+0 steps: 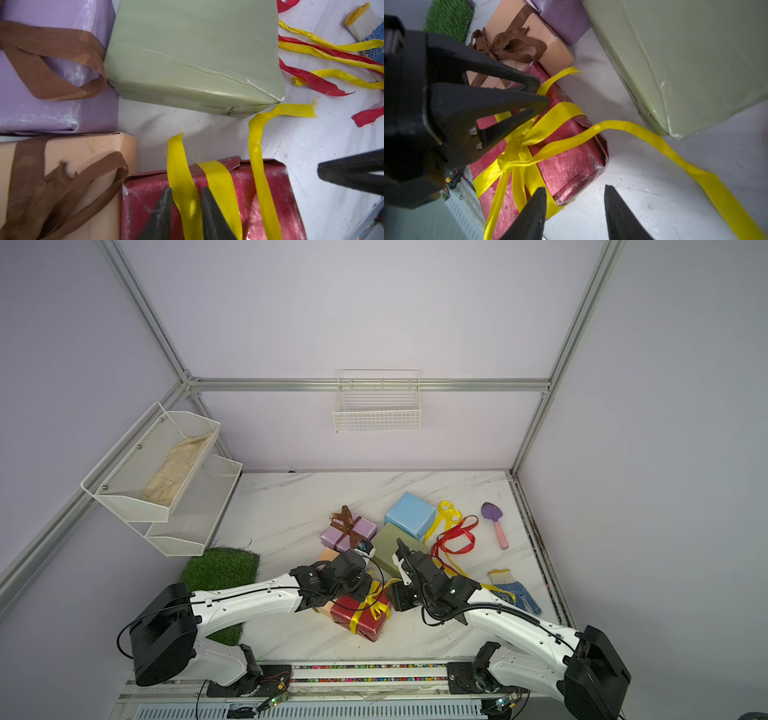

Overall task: Untie the ribbon bows on the gift boxes
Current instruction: Untie the ribbon from the gift box.

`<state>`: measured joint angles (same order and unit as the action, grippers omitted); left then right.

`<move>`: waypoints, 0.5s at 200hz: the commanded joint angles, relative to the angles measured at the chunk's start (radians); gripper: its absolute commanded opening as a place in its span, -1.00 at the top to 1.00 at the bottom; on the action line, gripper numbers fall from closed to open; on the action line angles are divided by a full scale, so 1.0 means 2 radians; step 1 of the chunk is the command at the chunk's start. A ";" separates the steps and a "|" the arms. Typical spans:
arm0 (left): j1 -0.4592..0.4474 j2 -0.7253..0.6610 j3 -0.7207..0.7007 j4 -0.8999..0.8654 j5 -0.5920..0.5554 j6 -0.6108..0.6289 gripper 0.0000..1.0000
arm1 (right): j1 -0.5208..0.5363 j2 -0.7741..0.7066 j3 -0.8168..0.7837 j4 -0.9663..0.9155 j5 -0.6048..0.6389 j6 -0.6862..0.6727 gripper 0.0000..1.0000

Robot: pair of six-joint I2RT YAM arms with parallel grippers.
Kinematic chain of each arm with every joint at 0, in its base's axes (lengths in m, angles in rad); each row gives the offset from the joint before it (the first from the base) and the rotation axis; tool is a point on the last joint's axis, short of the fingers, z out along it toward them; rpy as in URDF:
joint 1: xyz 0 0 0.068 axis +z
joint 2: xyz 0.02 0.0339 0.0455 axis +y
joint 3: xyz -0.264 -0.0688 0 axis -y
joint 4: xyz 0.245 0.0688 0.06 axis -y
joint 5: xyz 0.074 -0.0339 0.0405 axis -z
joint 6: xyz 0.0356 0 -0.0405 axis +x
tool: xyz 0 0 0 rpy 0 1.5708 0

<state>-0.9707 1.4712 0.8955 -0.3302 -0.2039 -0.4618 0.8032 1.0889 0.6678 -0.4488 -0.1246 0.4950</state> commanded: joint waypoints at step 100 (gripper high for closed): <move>-0.024 -0.001 0.046 -0.045 -0.036 -0.009 0.94 | -0.001 -0.011 -0.024 0.021 0.006 0.010 0.03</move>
<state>-1.0161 1.5139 0.9527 -0.3889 -0.2844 -0.4648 0.8032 1.0775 0.6353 -0.4374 -0.1230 0.4973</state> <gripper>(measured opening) 0.047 0.488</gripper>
